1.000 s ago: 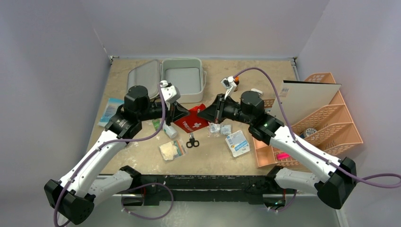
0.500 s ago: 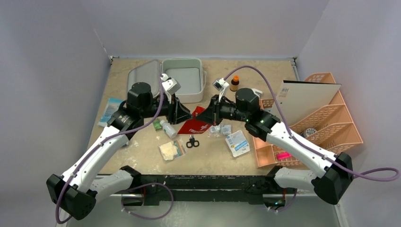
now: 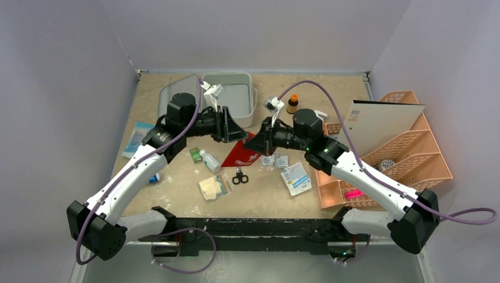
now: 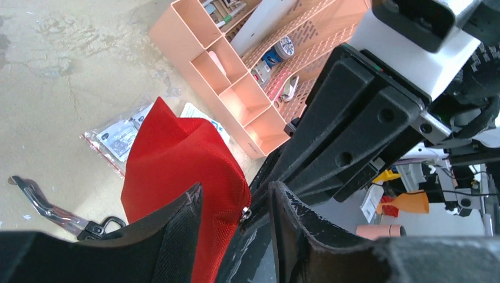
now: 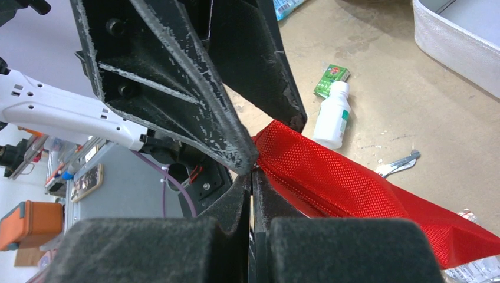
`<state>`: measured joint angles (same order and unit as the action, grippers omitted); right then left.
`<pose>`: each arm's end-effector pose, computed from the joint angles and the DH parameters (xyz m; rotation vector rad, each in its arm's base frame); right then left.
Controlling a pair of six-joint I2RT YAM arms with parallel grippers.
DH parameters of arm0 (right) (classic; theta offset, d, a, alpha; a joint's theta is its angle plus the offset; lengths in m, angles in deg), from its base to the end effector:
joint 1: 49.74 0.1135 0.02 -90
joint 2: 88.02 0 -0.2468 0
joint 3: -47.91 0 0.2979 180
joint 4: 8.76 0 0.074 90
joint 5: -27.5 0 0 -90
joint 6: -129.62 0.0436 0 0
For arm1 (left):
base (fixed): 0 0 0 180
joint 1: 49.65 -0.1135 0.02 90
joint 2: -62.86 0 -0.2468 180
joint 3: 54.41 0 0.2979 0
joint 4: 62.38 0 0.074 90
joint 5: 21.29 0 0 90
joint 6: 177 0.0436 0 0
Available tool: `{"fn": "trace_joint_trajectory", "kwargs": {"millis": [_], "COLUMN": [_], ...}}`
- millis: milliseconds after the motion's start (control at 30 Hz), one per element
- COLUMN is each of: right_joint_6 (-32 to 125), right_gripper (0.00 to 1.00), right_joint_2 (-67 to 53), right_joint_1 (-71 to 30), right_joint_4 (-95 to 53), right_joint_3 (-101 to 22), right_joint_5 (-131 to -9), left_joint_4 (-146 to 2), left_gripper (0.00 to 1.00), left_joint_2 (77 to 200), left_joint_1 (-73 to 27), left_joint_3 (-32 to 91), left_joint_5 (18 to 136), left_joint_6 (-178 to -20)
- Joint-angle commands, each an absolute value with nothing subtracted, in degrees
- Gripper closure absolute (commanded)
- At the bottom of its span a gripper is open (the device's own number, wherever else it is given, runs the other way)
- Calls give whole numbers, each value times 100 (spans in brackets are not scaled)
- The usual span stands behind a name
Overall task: Organize the medicine kit
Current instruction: Zip the medicine pouch.
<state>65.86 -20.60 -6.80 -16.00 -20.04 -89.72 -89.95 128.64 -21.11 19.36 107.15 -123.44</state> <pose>0.2317 0.2429 0.3310 -0.6486 1.7348 1.2749 0.2643 -0.1746 0.3437 0.3589 2.0626 -1.3685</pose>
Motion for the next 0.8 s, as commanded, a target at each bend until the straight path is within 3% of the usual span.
{"fn": "trace_joint_trajectory", "kwargs": {"millis": [0,433,500,567,767], "right_joint_6": [6475,6578,6637,6773,7084], "right_gripper": [100,100,100,100,100], "right_joint_2": [-2019,-1884,-1852,-1826,-1591], "right_joint_1": [-692,-693,-691,-692,-759], "right_joint_4": [-1287,-1265,-1277,-1305,-1862], "right_joint_3": [-2277,-2239,-2198,-2145,-2343], "right_joint_5": [-9150,-8976,-8951,-8911,-8840], "left_joint_4": [-8923,-9560,-9561,-9554,-9773], "left_gripper": [57,76,84,100,100], "left_joint_2": [12965,13168,13147,13112,12871], "left_joint_1": [-2144,-2135,-2135,-2135,-2142], "left_joint_3": [2229,2346,2324,2326,2450], "left_joint_5": [10458,10548,10672,10798,10468], "left_joint_6": [-12625,-12450,-12374,-12270,-11960]}}
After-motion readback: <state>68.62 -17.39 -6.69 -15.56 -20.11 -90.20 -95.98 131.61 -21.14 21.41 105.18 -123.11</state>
